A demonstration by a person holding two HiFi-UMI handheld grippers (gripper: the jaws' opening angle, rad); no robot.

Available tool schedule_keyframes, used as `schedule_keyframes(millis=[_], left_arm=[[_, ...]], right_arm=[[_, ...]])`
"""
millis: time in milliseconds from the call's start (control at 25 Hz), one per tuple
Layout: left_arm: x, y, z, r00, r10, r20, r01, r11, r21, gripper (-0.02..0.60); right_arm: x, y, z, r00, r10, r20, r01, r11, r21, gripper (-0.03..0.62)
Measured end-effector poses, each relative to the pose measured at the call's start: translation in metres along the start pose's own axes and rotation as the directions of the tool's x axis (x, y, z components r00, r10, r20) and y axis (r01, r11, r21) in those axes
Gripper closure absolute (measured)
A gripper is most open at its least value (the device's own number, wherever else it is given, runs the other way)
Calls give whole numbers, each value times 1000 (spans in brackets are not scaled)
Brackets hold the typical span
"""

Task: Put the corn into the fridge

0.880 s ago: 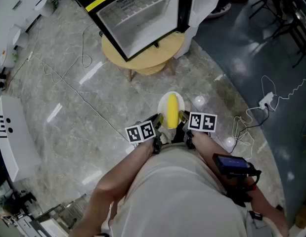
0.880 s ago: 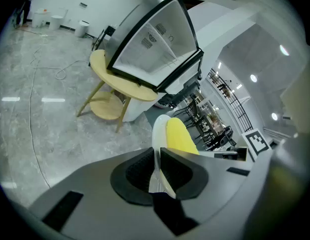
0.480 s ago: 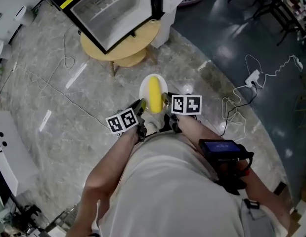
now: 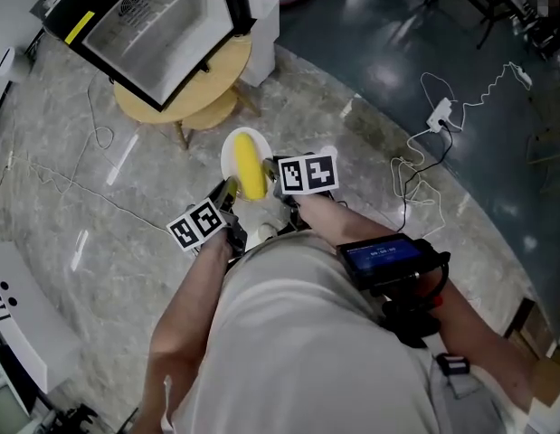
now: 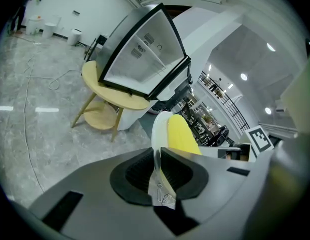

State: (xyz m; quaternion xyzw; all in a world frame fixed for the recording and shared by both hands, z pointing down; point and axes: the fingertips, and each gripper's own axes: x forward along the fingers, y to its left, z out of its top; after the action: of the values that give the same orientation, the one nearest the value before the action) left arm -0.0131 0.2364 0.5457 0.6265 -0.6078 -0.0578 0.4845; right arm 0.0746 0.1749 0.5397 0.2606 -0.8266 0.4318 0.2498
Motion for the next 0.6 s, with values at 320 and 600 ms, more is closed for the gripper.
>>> schedule_keyframes(millis=[320,600], left_arm=[[-18,21,2,1000,-23,2,23,1000,11,535],[-11,12,-1,1000,-17,-7,17,1000,5,535]], right_arm=[[11,22,-13,1000,-6,27,6,1000,-3,525],[6,12,-10,1000,-6,26,6,1000,11,526]])
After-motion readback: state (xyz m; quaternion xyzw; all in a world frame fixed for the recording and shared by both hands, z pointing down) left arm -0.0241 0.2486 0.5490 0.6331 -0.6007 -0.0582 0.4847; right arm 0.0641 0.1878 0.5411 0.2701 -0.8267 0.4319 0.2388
